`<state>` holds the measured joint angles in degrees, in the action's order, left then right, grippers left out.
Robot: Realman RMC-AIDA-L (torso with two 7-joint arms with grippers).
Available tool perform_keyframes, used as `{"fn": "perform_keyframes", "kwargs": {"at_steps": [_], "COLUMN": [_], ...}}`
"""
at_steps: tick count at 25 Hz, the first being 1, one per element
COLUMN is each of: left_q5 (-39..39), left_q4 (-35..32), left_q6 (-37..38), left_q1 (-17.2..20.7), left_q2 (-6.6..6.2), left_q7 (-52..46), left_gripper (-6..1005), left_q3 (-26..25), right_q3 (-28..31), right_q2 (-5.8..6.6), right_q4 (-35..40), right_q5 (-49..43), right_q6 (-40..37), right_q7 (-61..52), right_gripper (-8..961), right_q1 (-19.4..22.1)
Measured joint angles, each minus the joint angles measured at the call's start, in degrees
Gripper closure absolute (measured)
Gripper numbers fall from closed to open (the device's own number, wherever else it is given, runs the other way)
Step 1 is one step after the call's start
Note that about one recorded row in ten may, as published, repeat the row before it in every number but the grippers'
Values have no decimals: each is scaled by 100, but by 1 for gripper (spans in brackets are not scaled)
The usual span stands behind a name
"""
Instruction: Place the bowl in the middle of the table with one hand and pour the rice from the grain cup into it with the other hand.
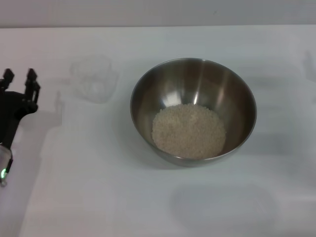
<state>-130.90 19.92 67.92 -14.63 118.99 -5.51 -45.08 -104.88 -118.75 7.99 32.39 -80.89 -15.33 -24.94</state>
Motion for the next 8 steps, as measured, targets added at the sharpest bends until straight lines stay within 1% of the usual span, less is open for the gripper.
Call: {"fn": "perform_keyframes", "kwargs": {"at_steps": [1, 5, 6, 8], "left_q5": [0, 0, 2, 2], "left_q4": [3, 3, 17, 17], "left_q6": [141, 141, 278, 278], "left_q1": [48, 48, 98, 98], "left_q2": [4, 4, 8, 8], "left_q7": [-72, -72, -170, -170], "left_gripper": [508, 501, 500, 500], "left_q3": [0, 0, 0, 0], "right_q3": [-6, -83, -113, -139], "right_q2": [-4, -17, -21, -25], "right_q4": [0, 0, 0, 1], "right_q5": [-16, -57, -58, -58], "right_q6": [13, 51, 65, 91], "right_q7": [0, 0, 0, 0], "right_gripper": [299, 299, 299, 299], "right_q1": [2, 22, 31, 40]}}
